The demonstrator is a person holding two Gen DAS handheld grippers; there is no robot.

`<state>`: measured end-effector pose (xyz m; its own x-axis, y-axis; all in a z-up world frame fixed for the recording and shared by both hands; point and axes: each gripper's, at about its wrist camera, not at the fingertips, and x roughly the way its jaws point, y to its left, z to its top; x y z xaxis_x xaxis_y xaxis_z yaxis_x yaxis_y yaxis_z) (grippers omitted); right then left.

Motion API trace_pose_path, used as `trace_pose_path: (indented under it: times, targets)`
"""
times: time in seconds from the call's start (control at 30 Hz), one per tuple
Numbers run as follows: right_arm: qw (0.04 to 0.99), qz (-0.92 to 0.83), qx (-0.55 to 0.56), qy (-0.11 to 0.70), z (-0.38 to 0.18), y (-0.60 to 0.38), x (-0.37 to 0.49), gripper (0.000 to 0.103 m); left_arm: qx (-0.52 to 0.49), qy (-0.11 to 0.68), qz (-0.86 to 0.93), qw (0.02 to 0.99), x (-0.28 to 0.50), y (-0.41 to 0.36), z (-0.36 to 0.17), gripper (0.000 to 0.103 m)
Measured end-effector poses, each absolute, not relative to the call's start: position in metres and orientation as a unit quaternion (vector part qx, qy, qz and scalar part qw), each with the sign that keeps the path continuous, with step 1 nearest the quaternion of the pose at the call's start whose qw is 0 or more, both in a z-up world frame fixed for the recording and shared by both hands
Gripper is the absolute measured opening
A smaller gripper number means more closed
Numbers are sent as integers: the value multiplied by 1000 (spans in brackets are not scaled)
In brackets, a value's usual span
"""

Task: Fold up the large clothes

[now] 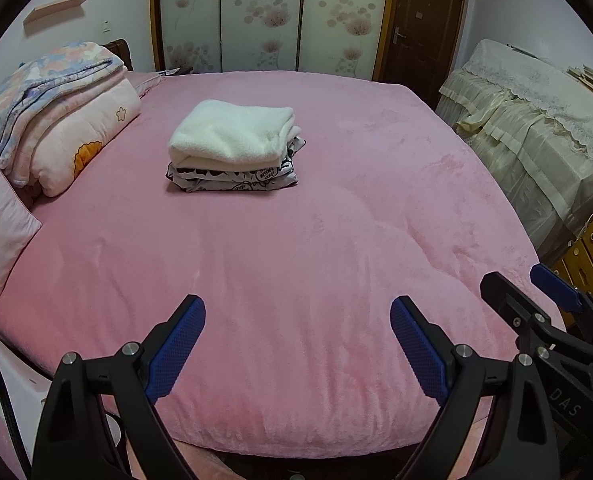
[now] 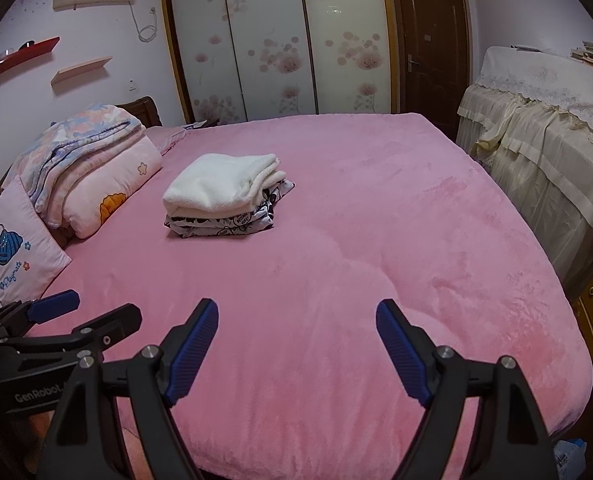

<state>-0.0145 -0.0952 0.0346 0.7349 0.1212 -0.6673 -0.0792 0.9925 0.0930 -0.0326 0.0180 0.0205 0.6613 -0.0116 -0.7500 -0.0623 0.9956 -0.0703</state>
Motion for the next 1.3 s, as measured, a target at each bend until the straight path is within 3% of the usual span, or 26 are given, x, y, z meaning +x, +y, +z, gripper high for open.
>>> trace_pose_path:
  times: [1.3]
  targets:
    - [927, 44, 29, 371, 25, -97, -18, 82, -41, 421, 19, 906, -35, 20, 21, 94]
